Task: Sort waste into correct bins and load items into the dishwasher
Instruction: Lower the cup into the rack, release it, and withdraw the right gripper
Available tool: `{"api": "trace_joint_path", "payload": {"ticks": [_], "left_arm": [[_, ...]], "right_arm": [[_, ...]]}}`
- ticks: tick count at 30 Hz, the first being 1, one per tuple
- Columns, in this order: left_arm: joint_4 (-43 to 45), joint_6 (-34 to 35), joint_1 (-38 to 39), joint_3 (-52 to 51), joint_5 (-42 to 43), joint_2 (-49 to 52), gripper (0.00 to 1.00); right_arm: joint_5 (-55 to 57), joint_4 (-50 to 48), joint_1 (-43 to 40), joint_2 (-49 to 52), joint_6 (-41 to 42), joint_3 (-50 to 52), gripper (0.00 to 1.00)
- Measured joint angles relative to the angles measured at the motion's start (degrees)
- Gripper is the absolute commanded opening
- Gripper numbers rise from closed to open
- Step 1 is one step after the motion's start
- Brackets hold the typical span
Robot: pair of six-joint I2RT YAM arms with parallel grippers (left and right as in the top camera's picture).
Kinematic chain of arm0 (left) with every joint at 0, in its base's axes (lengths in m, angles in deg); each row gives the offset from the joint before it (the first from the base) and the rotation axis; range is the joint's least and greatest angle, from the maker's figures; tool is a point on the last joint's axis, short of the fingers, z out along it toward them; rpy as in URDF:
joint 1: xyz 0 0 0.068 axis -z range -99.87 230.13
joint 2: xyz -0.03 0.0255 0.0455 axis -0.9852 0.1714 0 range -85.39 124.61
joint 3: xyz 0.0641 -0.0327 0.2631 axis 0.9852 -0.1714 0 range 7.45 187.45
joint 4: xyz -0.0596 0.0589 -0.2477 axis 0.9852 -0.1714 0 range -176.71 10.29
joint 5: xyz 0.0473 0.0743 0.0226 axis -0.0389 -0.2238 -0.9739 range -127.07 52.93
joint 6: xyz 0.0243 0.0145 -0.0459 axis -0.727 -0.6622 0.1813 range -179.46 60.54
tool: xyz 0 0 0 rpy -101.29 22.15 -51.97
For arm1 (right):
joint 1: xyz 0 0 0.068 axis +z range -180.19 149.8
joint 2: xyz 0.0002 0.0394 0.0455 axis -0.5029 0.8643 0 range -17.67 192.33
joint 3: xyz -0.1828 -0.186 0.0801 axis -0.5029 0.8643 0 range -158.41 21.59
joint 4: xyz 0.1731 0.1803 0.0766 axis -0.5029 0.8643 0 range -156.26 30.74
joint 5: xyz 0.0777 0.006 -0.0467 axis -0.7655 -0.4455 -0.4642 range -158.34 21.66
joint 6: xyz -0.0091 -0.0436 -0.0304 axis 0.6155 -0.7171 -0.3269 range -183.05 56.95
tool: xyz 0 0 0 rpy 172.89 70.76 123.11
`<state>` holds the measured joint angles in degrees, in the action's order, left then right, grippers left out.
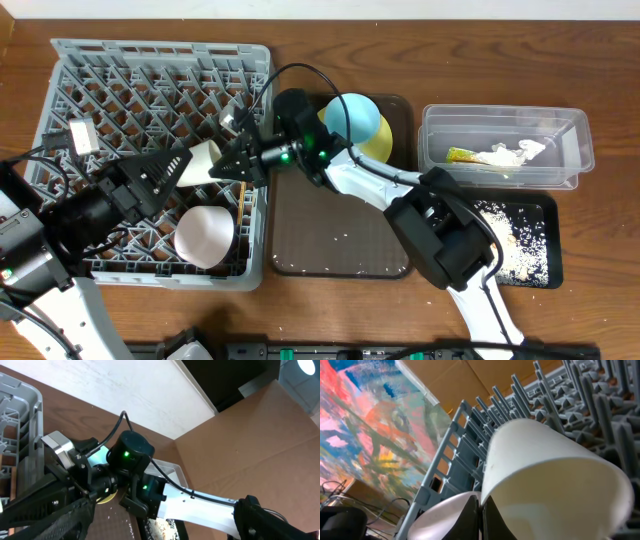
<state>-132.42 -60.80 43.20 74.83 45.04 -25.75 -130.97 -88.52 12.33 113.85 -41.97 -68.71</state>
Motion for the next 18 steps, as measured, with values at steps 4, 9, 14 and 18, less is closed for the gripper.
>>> {"api": "trace_joint_path", "payload": {"ticks": [4,9,14,18], "left_arm": [[0.00,0.00,0.00,0.00,0.00,0.00,0.91],[0.00,0.00,0.00,0.00,0.00,0.00,0.91],[0.00,0.00,0.00,0.00,0.00,0.00,0.91],[0.00,0.00,0.00,0.00,0.00,0.00,0.91]], "right_arm": [[-0.48,0.87,-0.55,0.00,0.24,0.00,0.01],[-0.66,1.03,-0.72,0.00,0.42,0.00,0.01],[-0.85,2.89,-0.81,0.00,0.44,0.00,0.01],[-1.55,4.70,-1.81,0.00,0.48,0.00,0.01]]}}
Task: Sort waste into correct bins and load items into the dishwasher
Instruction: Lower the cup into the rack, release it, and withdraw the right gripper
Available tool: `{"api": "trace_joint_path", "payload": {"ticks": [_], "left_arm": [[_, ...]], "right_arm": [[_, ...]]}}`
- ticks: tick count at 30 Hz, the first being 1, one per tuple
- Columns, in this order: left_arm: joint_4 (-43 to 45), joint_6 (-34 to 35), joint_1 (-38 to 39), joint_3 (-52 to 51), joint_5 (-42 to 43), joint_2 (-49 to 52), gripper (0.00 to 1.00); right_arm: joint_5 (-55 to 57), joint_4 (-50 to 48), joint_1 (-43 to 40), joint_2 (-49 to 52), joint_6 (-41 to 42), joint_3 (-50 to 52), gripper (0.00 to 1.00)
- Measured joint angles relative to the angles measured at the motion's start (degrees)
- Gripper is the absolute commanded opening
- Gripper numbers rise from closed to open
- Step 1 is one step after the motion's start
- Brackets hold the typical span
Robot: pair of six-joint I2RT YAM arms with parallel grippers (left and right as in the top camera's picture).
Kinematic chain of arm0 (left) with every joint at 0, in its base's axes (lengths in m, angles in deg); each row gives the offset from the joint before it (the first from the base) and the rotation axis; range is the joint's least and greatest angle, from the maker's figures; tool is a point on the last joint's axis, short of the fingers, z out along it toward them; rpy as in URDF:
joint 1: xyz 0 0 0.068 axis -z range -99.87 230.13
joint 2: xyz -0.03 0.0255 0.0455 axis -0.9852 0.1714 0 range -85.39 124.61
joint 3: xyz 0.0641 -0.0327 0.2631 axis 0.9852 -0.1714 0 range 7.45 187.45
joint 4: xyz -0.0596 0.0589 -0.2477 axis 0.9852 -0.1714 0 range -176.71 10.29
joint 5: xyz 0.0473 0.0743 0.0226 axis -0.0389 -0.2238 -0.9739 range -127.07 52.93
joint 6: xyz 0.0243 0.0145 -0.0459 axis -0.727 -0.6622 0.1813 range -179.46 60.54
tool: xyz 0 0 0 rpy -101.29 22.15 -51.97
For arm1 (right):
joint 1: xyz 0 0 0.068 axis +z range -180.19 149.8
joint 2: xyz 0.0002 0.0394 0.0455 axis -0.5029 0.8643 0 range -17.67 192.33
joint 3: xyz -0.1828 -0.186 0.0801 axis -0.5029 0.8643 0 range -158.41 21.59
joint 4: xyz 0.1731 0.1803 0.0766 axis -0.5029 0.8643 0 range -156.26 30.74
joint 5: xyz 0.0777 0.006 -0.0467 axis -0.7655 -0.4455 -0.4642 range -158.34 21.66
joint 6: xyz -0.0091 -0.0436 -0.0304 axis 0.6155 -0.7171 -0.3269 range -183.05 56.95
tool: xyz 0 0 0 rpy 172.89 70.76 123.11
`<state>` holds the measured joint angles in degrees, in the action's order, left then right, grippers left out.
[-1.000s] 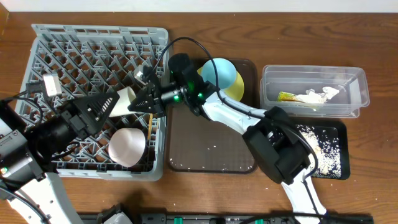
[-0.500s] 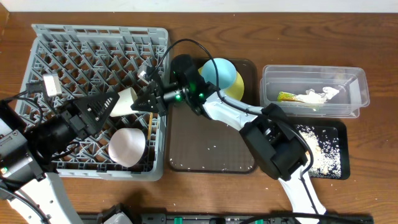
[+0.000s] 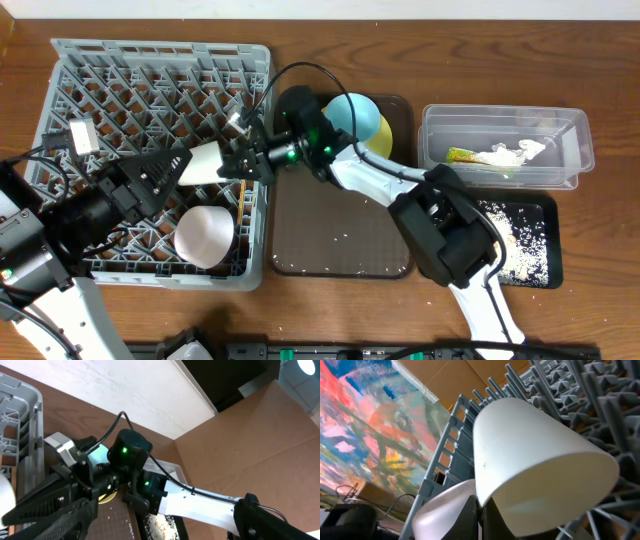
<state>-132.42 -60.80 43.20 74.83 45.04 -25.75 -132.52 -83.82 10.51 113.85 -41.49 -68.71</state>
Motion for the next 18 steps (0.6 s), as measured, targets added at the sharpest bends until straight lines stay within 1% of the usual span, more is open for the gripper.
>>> {"api": "trace_joint_path", "payload": {"ticks": [6,9,13,18], "left_arm": [[0.00,0.00,0.00,0.00,0.00,0.00,0.91],[0.00,0.00,0.00,0.00,0.02,0.00,0.91],[0.00,0.00,0.00,0.00,0.00,0.00,0.91],[0.00,0.00,0.00,0.00,0.02,0.00,0.91]], "right_arm": [[-0.37,0.66,-2.51,0.00,2.58,0.00,0.05],[-0.37,0.70,-3.63,0.00,3.63,0.00,0.12],[-0.39,1.66,-4.07,0.00,4.09,0.00,0.14],[-0.48,5.70,-4.07,0.00,4.57,0.00,0.13]]}}
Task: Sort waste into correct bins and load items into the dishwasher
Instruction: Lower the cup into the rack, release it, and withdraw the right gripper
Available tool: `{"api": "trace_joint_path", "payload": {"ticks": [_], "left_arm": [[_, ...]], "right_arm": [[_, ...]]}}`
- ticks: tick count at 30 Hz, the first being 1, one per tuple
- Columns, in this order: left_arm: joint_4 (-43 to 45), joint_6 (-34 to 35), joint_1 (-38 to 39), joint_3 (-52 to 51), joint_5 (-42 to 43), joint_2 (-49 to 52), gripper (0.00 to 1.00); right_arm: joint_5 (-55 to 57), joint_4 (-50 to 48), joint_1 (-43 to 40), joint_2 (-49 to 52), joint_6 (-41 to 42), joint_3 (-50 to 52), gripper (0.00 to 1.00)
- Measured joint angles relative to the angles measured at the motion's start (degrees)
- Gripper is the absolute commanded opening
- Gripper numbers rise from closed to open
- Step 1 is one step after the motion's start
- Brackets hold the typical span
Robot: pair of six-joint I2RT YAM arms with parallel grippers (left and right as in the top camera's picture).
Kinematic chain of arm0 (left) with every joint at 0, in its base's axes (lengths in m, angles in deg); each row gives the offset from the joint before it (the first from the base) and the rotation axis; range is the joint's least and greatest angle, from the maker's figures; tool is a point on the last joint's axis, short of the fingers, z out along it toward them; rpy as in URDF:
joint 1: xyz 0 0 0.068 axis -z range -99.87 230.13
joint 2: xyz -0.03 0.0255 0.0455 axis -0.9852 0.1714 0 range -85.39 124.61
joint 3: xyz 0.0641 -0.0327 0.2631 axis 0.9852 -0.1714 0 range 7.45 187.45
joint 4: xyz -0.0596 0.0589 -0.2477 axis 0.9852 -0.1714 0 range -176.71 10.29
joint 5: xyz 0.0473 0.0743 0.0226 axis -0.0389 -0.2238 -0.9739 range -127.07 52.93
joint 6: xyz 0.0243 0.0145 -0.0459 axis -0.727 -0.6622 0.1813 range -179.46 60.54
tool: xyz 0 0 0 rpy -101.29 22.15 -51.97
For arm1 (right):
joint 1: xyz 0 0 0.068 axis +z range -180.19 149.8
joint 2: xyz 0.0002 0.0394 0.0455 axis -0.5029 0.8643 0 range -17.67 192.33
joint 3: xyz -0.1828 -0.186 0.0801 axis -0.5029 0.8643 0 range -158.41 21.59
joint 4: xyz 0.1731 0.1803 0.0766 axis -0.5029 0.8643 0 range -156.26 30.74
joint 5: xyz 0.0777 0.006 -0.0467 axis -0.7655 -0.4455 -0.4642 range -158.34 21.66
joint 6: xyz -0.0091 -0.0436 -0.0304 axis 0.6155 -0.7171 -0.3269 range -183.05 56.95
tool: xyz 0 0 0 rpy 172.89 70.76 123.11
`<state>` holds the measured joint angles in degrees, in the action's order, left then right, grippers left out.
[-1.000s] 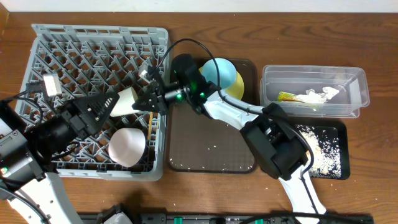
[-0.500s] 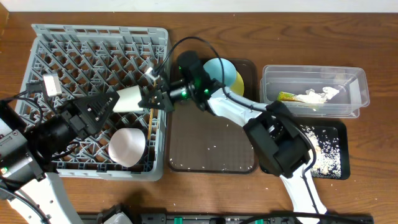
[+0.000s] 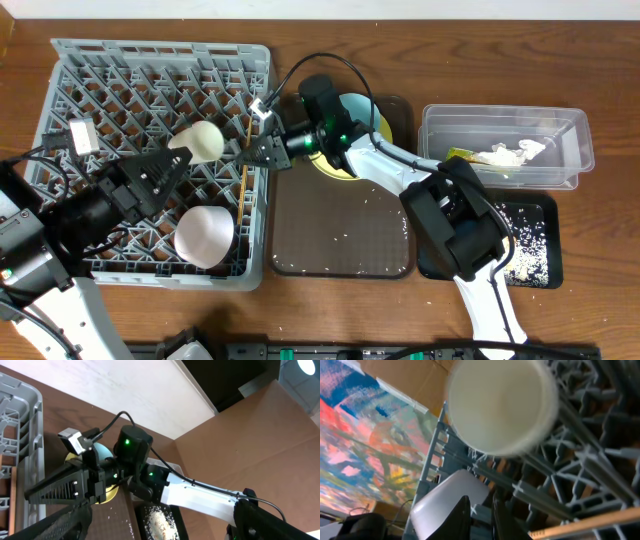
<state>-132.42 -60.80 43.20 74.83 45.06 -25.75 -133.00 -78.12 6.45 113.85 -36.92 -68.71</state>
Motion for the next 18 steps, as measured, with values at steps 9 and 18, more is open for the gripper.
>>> {"api": "trace_joint_path", "payload": {"ticks": [9,18], "left_arm": [[0.00,0.00,0.00,0.00,-0.02,0.00,0.91],[0.00,0.00,0.00,0.00,-0.02,0.00,0.91]], "right_arm": [[5.35,10.14,-1.55,-2.14,0.28,0.07,0.24],[34.64,17.88,4.66,-15.56,-8.46,-0.13,0.01]]}}
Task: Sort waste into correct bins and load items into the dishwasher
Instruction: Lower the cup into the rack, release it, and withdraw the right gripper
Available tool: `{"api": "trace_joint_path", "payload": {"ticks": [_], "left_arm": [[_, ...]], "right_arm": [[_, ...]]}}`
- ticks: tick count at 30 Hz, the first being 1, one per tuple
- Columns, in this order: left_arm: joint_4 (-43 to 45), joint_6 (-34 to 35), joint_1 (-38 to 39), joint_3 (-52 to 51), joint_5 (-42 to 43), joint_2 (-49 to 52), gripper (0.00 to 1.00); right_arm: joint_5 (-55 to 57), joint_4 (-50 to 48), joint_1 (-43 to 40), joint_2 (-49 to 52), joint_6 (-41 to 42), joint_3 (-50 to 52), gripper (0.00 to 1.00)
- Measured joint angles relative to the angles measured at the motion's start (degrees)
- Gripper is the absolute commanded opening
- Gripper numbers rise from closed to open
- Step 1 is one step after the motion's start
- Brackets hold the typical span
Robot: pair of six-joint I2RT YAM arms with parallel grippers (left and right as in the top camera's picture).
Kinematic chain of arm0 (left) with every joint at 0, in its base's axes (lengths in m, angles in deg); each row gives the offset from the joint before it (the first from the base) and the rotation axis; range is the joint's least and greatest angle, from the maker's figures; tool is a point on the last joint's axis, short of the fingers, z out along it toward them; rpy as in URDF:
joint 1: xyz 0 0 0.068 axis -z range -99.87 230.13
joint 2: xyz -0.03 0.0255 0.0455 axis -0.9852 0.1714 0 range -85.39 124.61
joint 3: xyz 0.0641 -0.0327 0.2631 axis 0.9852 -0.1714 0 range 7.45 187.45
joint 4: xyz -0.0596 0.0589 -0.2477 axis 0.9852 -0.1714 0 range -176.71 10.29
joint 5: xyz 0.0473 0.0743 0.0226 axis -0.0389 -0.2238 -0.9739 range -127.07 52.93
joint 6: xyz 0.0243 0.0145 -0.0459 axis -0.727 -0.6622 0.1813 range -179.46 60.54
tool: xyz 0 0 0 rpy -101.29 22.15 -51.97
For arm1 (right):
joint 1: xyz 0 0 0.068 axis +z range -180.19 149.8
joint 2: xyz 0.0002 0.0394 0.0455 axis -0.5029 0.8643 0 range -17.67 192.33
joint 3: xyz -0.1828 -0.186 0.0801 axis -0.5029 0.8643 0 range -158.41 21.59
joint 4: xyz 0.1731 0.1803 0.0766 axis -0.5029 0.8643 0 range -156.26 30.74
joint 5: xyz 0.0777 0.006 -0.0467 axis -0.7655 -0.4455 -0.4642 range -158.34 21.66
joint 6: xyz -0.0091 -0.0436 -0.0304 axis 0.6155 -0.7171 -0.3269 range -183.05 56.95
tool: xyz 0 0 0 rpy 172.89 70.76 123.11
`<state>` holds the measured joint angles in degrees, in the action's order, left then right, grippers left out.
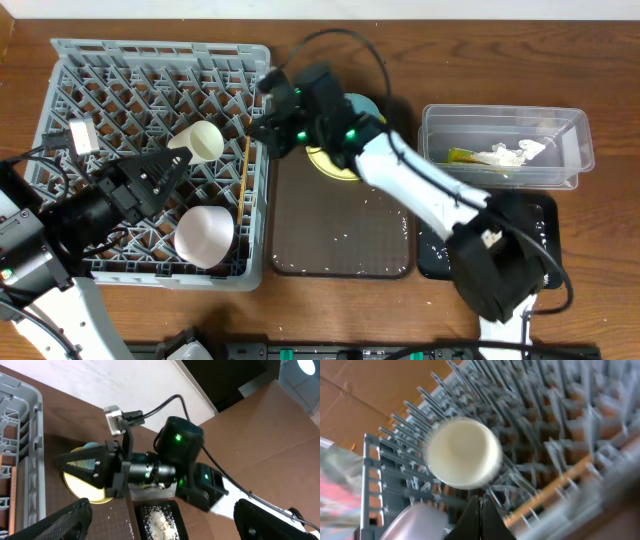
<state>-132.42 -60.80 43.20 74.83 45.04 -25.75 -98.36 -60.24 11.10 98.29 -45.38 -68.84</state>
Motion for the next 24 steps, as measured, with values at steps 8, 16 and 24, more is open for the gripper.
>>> {"api": "trace_joint_path", "payload": {"ticks": [8,16,24], "left_arm": [[0.00,0.00,0.00,0.00,0.00,0.00,0.91],[0.00,0.00,0.00,0.00,0.00,0.00,0.91],[0.00,0.00,0.00,0.00,0.02,0.00,0.91]], "right_arm": [[4.24,-12.11,7.37,5.51,-4.09,-0.15,0.33],[12.07,-15.32,10.95,9.62,-7.52,-0.13,0.31],[14.05,-15.74,11.15,9.79,-9.05,-0.13,0.01]]}}
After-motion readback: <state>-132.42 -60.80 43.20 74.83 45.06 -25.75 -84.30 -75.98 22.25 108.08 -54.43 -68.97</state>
